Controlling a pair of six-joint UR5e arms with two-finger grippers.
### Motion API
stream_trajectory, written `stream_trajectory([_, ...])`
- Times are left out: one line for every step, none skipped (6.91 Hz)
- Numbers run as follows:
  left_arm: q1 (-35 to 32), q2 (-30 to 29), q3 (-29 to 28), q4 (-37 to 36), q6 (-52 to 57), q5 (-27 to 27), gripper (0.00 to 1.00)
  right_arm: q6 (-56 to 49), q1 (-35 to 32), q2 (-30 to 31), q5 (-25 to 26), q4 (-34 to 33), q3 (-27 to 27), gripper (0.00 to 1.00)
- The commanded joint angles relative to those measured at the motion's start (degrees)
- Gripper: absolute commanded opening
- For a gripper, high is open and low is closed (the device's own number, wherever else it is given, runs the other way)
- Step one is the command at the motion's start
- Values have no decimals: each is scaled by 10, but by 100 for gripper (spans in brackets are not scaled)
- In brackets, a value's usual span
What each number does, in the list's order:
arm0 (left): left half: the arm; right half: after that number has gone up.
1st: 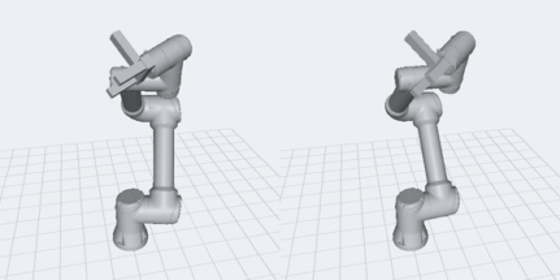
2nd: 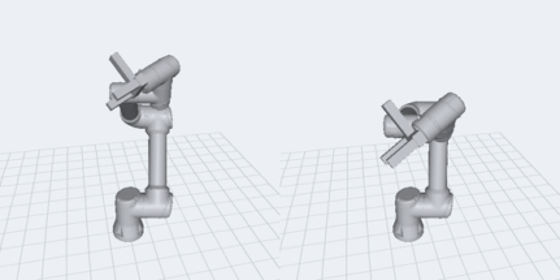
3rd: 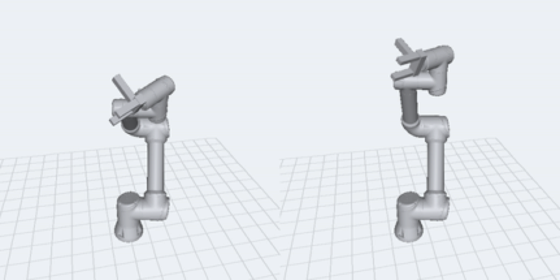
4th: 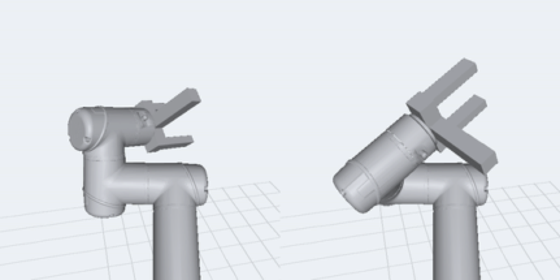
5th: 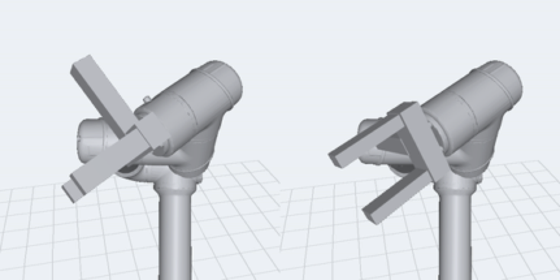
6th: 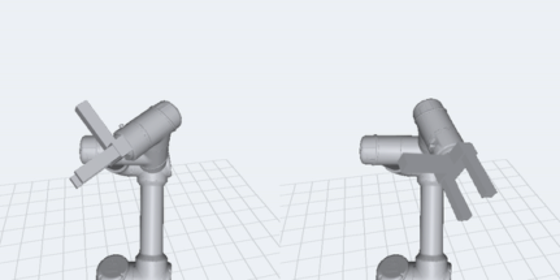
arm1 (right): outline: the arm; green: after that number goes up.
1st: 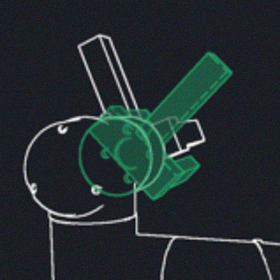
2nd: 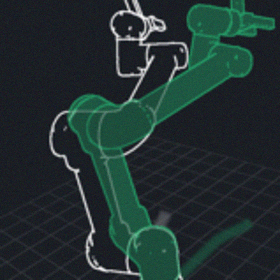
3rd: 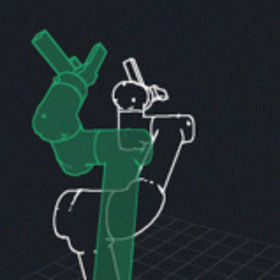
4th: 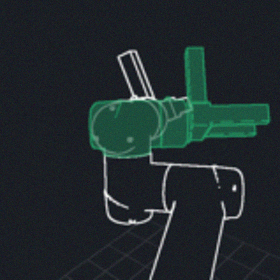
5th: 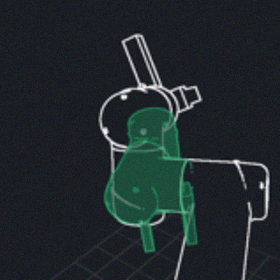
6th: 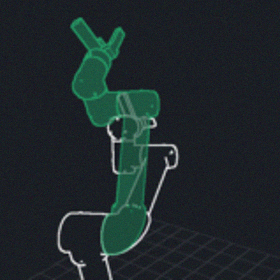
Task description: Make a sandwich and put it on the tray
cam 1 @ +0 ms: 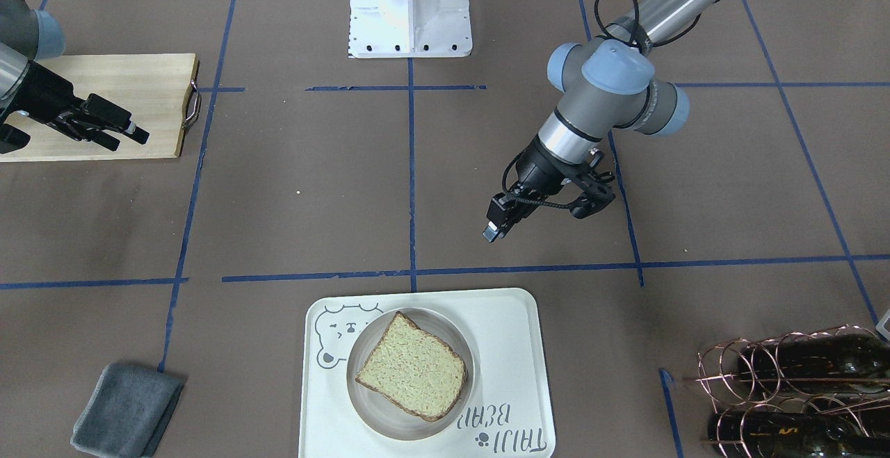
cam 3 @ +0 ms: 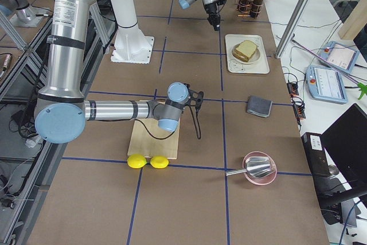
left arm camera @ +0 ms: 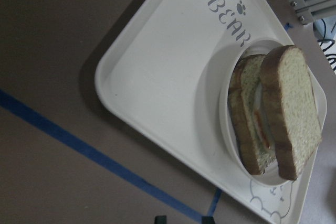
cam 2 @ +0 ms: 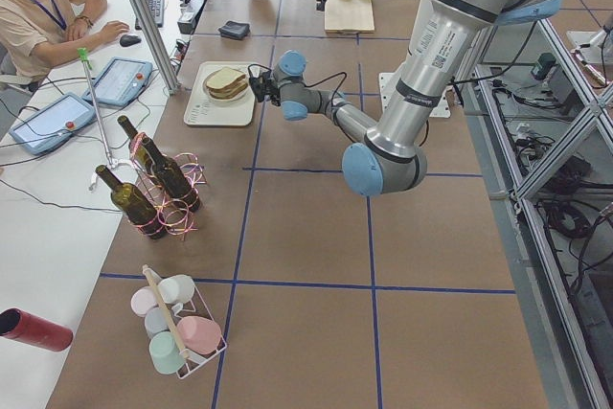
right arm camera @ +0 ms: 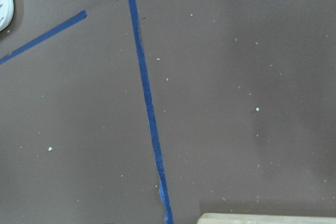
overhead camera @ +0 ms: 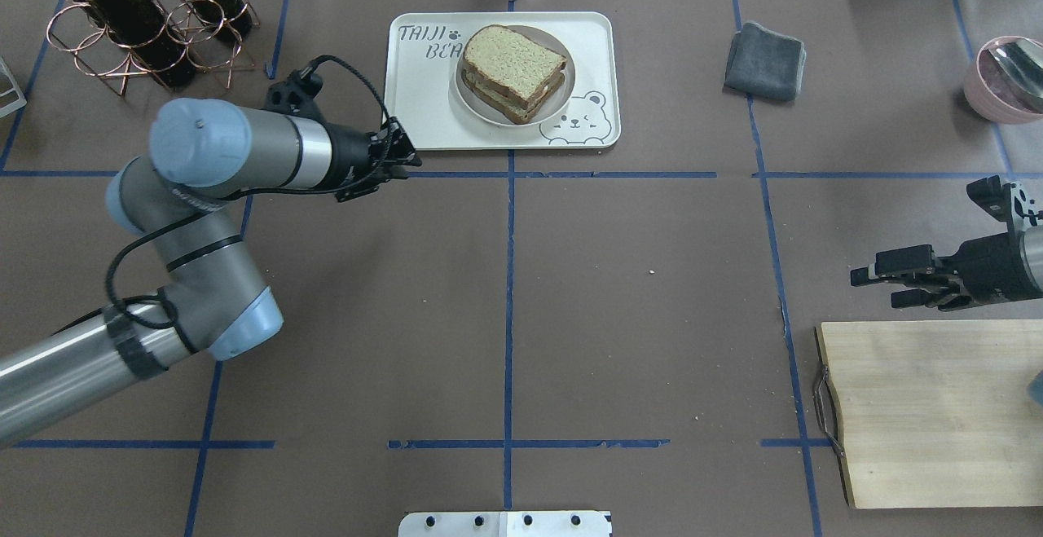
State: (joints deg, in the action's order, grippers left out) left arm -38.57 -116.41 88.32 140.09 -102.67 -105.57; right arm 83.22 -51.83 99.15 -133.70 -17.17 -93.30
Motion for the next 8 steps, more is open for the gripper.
stream_trajectory([-31, 152, 104, -2, 211, -57, 35, -139, -46, 8, -2, -95, 0, 100])
stream_trajectory([-75, 206, 116, 0, 326, -96, 35, -263, -80, 8, -2, -175, 0, 100])
stream_trajectory([-130, 264, 120, 3, 456, -142, 36, -392, -139, 8, -18, -252, -1, 100])
stream_trajectory([-188, 308, 121, 3, 567, -190, 36, -494, -195, 17, -58, -315, 0, 100])
stream_trajectory([-247, 345, 115, -2, 671, -236, 36, -563, -228, 37, -82, -356, -6, 100])
stream_trajectory([-308, 375, 112, -5, 779, -264, 36, -588, -232, 61, -82, -360, -7, 100])
stream_trajectory([-352, 391, 113, -57, 880, -281, 36, -617, -239, 82, -83, -361, -6, 100])
stream_trajectory([-407, 399, 123, -143, 980, -285, 36, -624, -248, 88, -84, -375, -7, 100])
